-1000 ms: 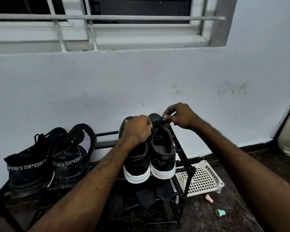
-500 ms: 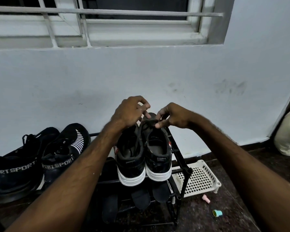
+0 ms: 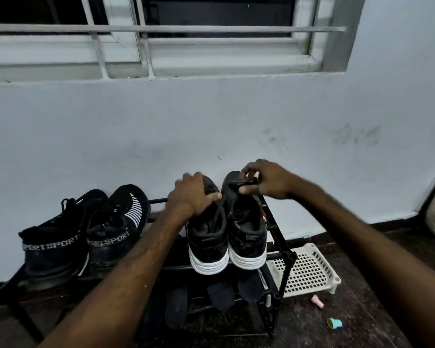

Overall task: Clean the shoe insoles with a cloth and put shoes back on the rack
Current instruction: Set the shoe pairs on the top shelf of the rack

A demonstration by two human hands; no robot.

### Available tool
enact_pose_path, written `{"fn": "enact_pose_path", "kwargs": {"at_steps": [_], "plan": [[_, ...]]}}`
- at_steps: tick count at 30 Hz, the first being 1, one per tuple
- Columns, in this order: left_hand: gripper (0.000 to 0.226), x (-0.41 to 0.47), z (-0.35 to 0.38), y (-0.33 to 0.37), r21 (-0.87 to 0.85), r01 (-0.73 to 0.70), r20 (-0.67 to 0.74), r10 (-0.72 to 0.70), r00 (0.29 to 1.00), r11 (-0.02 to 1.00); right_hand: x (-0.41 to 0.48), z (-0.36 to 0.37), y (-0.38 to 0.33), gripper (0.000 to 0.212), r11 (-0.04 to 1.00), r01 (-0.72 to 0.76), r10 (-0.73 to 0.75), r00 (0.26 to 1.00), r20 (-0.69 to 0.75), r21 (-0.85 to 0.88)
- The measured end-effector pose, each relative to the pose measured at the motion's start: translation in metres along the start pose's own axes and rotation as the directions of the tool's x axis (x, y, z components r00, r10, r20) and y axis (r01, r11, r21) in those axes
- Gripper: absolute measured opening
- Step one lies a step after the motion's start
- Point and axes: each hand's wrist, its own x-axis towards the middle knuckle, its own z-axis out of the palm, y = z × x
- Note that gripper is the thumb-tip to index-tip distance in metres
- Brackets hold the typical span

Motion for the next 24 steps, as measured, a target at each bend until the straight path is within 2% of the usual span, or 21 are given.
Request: {"fn": "enact_pose_path", "kwargs": {"at_steps": [2, 3, 5, 7, 8, 10, 11, 13, 15, 17, 20, 23, 24], "plan": [[0.099, -0.005, 0.002, -0.009, -0.098, 0.134, 0.101, -0.124, 0.987, 0.986, 0.001, 0.019, -0.004, 0.078, 0.969, -0.098, 0.126, 0.986, 0.111, -0.228], [0.111, -0.006, 0.000, -0.011, -0.168, 0.161, 0.141, -0.138, 0.980, 0.972, 0.000, 0.027, -0.006, 0.087, 0.949, -0.131, 0.179, 0.972, 0.149, -0.287], [0.125, -0.007, -0.005, -0.013, -0.283, 0.181, 0.198, -0.127, 0.972, 0.942, -0.003, 0.034, -0.007, 0.083, 0.935, -0.193, 0.238, 0.964, 0.120, -0.298], [0.121, -0.012, -0.009, -0.009, -0.284, 0.205, 0.260, -0.131, 0.957, 0.937, -0.007, 0.032, -0.006, 0.077, 0.933, -0.235, 0.269, 0.959, 0.095, -0.273], [0.113, -0.014, -0.008, -0.008, -0.245, 0.224, 0.292, -0.148, 0.945, 0.943, -0.008, 0.029, -0.005, 0.082, 0.935, -0.245, 0.280, 0.954, 0.109, -0.258], [0.100, -0.019, -0.005, -0.008, -0.141, 0.246, 0.303, -0.195, 0.933, 0.959, -0.011, 0.018, -0.006, 0.093, 0.954, -0.269, 0.290, 0.941, 0.177, -0.135], [0.097, -0.020, -0.003, -0.010, -0.084, 0.238, 0.290, -0.205, 0.935, 0.968, -0.012, 0.013, -0.005, 0.092, 0.962, -0.269, 0.273, 0.942, 0.195, -0.049], [0.087, -0.022, 0.000, -0.012, -0.004, 0.226, 0.286, -0.215, 0.934, 0.974, -0.014, 0.005, -0.004, 0.069, 0.977, -0.215, 0.211, 0.967, 0.142, 0.012], [0.084, -0.023, -0.001, -0.011, -0.004, 0.231, 0.314, -0.218, 0.924, 0.973, -0.015, -0.001, -0.004, 0.033, 0.987, -0.148, 0.149, 0.989, 0.018, -0.066], [0.090, -0.022, -0.006, -0.006, -0.089, 0.257, 0.348, -0.212, 0.913, 0.962, -0.014, -0.006, -0.004, 0.013, 0.982, -0.101, 0.094, 0.994, -0.051, -0.159], [0.092, -0.026, -0.019, -0.003, -0.210, 0.312, 0.381, -0.216, 0.899, 0.926, -0.015, -0.015, -0.010, 0.009, 0.989, -0.062, 0.071, 0.995, 0.064, -0.137], [0.100, -0.030, -0.026, -0.007, -0.196, 0.364, 0.441, -0.250, 0.862, 0.911, -0.020, -0.017, -0.013, 0.010, 0.986, -0.101, 0.136, 0.946, 0.294, -0.131], [0.103, -0.032, -0.026, -0.008, -0.183, 0.375, 0.464, -0.256, 0.848, 0.909, -0.020, -0.016, -0.012, 0.013, 0.984, -0.123, 0.158, 0.940, 0.304, -0.131]]}}
